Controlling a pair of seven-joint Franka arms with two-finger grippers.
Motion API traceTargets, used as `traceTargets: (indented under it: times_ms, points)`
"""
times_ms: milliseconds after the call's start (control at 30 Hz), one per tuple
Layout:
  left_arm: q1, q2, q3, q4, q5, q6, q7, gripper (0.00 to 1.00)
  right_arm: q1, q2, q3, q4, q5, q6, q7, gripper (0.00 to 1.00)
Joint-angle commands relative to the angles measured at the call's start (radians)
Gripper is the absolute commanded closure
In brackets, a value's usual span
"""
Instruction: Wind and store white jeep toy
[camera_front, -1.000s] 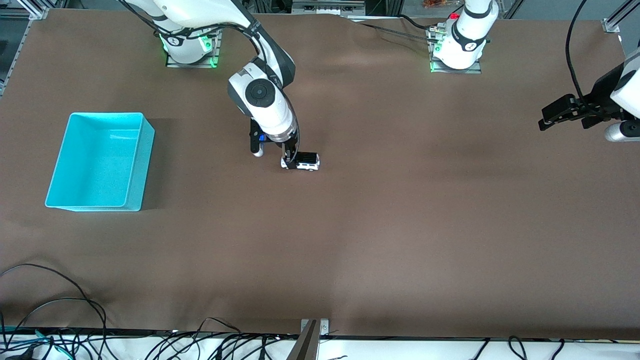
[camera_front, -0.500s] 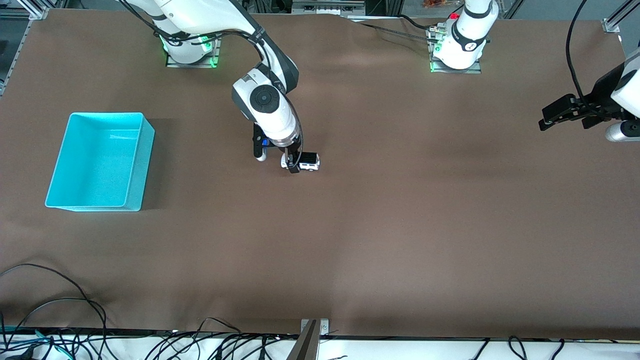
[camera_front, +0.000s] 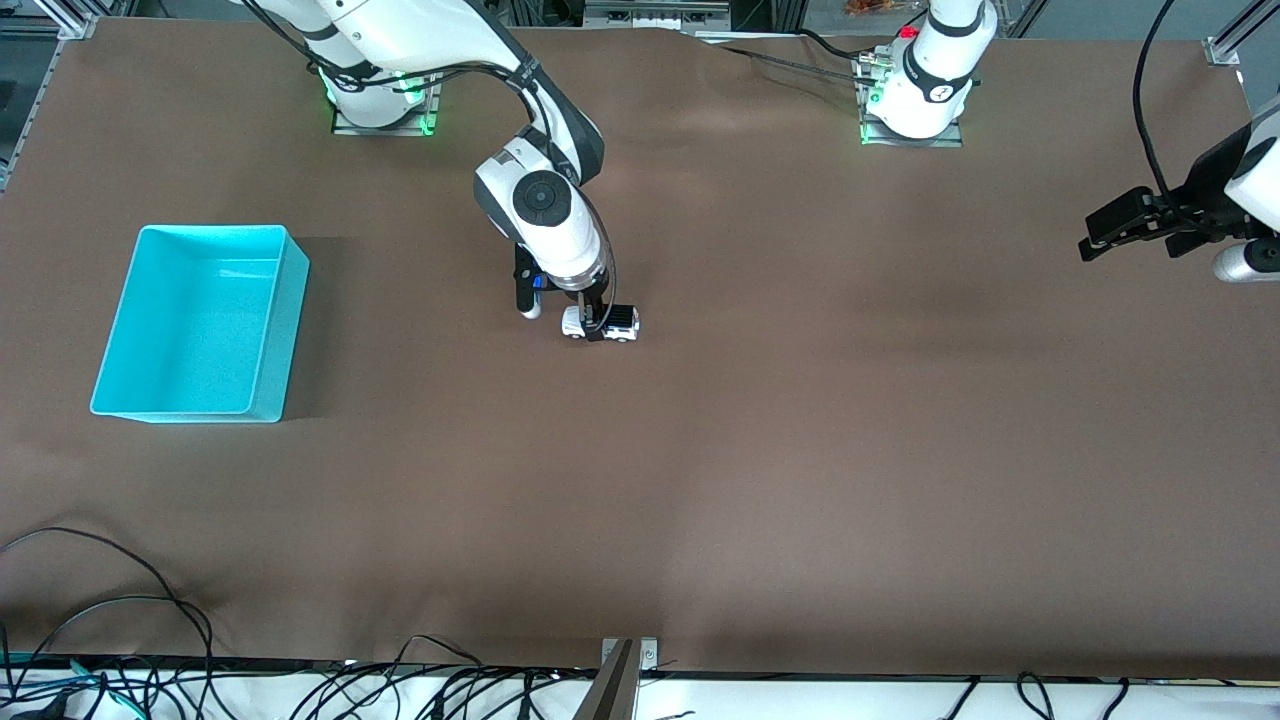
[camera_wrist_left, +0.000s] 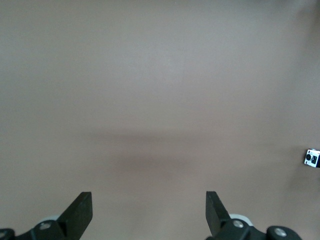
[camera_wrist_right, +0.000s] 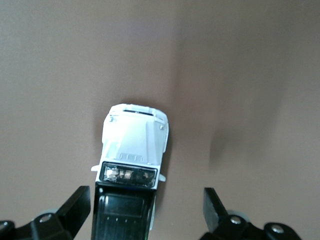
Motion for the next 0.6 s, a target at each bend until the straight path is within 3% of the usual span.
traceTargets:
  times_ms: [0,367,400,467,567]
  points:
    - [-0.002,0.016,0.001,0.035,-0.022,-0.012,0.021,0.00,0.019,0.040,-0.015,0.039,0.006,0.013,0.018,0.00]
    - [-0.002,0.016,0.003,0.035,-0.022,-0.012,0.021,0.00,0.039,0.051,-0.028,0.042,0.000,0.014,0.017,0.03]
    - [-0.002,0.016,0.003,0.035,-0.022,-0.012,0.021,0.00,0.039,0.051,-0.028,0.042,-0.006,0.014,0.017,0.16]
    - [-0.002,0.016,0.003,0.035,-0.022,-0.012,0.021,0.00,0.039,0.051,-0.028,0.042,-0.009,0.016,0.018,0.55]
    - [-0.002,0.016,0.003,0.035,-0.022,-0.012,0.021,0.00,0.039,0.049,-0.028,0.042,-0.009,0.014,0.018,0.85]
